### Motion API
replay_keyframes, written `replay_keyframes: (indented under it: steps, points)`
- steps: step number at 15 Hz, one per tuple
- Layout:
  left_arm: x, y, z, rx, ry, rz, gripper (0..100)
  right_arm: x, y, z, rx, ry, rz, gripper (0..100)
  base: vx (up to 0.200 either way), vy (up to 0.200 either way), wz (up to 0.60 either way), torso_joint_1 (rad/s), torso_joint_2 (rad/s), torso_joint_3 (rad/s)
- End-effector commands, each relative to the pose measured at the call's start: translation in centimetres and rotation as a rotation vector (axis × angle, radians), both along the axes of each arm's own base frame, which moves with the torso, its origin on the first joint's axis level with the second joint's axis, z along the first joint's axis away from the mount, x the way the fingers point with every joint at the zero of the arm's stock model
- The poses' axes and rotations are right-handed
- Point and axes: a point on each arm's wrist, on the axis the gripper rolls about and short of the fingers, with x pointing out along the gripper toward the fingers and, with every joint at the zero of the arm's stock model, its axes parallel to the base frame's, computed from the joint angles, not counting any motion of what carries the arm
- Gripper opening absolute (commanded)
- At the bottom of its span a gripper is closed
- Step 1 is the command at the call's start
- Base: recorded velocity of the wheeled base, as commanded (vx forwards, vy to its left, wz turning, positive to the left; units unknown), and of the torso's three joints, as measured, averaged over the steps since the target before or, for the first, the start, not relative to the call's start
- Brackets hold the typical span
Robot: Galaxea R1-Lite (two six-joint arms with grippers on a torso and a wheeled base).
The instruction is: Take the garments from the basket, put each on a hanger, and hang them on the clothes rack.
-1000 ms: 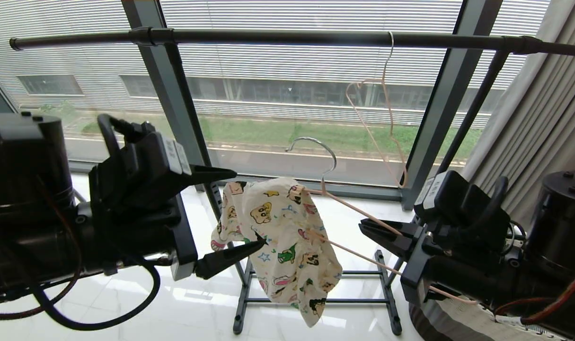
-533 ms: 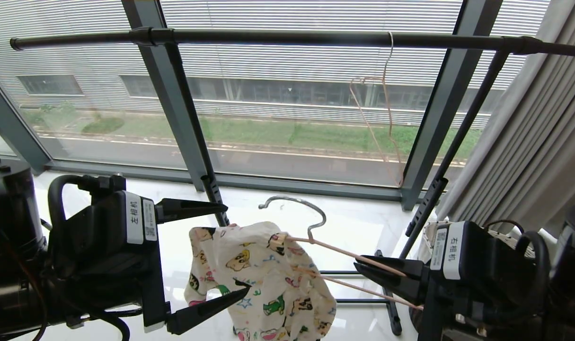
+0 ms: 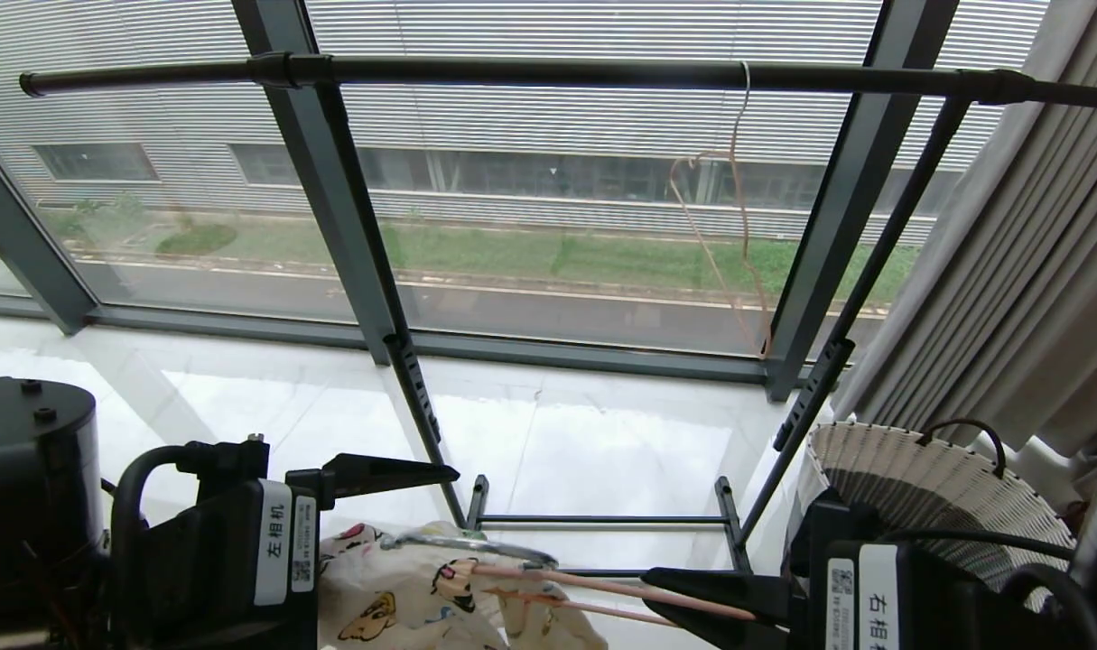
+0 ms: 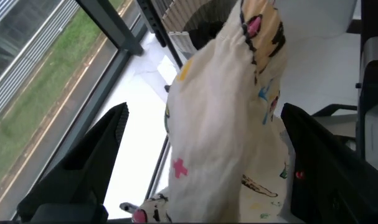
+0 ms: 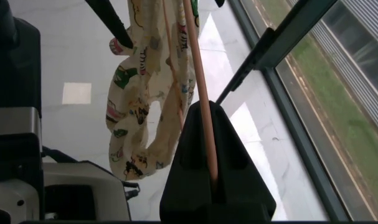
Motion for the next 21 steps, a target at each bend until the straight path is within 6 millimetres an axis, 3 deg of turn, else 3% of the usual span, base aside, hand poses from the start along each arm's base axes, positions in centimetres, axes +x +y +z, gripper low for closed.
replay_keyframes:
  steps: [1,12,13,19,21]
  points:
    - [-0.1,0.0,-0.3,0.006,0.009,-0.005,0,-0.3,0.2,-0.1,-0.006,0.002,0.017,0,0.0,0.0,0.0,0.0,0.0,0.0]
    - [-0.9,-0.8,-0.6,-0.028,0.1,-0.093,0,-0.8,0.3,-0.1,-0.007,-0.007,0.032,0,0.0,0.0,0.0,0.0,0.0,0.0]
    - [-0.9,-0.8,-0.8,-0.025,0.104,-0.092,0,-0.8,0.3,-0.2,-0.01,-0.006,0.031,100,0.0,0.0,0.0,0.0,0.0,0.0]
    - [-1.9,0.6,-2.2,0.026,0.104,0.029,0,-0.4,-1.2,0.5,0.017,-0.032,-0.079,100,0.0,0.0,0.0,0.0,0.0,0.0]
    - [-0.5,1.6,-2.1,0.02,0.12,0.158,0,-0.6,-1.4,0.1,0.003,-0.028,-0.075,100,0.0,0.0,0.0,0.0,0.0,0.0]
